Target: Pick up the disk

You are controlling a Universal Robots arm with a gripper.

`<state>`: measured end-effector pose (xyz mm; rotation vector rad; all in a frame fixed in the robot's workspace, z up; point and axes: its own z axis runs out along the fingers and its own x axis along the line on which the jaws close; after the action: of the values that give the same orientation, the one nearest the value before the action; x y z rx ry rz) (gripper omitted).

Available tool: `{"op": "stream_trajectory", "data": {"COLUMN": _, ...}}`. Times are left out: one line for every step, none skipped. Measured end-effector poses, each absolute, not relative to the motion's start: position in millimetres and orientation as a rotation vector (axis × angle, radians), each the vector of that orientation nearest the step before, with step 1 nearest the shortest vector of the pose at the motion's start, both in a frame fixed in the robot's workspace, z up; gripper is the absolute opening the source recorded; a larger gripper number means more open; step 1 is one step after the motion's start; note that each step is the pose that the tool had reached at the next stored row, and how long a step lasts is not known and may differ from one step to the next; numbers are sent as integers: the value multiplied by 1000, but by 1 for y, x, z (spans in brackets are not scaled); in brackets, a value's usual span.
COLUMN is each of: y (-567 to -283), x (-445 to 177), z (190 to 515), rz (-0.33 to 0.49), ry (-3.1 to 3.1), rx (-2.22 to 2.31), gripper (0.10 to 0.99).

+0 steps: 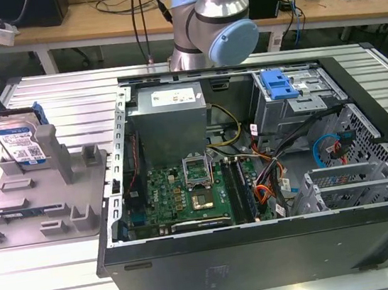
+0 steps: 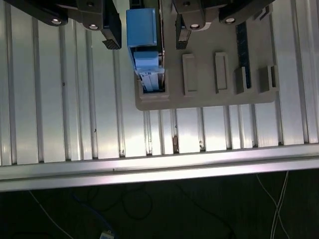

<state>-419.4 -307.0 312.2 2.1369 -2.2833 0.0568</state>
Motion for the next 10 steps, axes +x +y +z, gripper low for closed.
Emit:
{"op": "stream_trajectory", "data": {"y": -307, "x": -419, "z": 311, "rz": 57, "ry": -2283, "rx": 2137, "gripper": 557}}
{"op": "stream_trajectory", "data": {"y": -307, "x": -419, "z": 311, "rz": 57, "ry": -2283, "rx": 2137, "gripper": 557}}
{"op": "stream_trajectory", "data": {"y": -307, "x": -419, "z": 310, "rz": 57, "ry": -2283, "rx": 2137, "gripper": 557}}
{"op": "stream_trajectory", "data": {"y": -307, "x": -420, "z": 309, "rz": 57, "ry": -2283, "rx": 2137, "gripper": 557}}
{"op": "stream_trajectory", "data": {"y": -307, "x": -420, "z": 309, "rz": 57, "ry": -2283, "rx": 2137, "gripper": 557}}
{"op": "stream_trajectory", "data": {"y": -307, "x": -420, "z": 308, "rz": 57, "ry": -2283, "rx": 2137, "gripper": 557}}
{"op": "stream_trajectory", "data": {"y": -307, "x": -420, "z": 306, "rz": 57, "ry": -2283, "rx": 2138, "gripper": 557}}
{"op": "stream_trajectory", "data": {"y": -307, "x": -420, "z": 306, "rz": 57, "ry": -2282, "rx": 2138, "gripper": 557}}
{"op": "stream_trajectory", "data": {"y": -307, "x": -420, "z": 305, "rz": 57, "ry": -2282, "rx": 2138, "gripper": 557}}
{"op": "stream_trajectory", "data": {"y": -307, "x": -420, "z": 304, "rz": 57, "ry": -2282, "rx": 2138, "gripper": 557}}
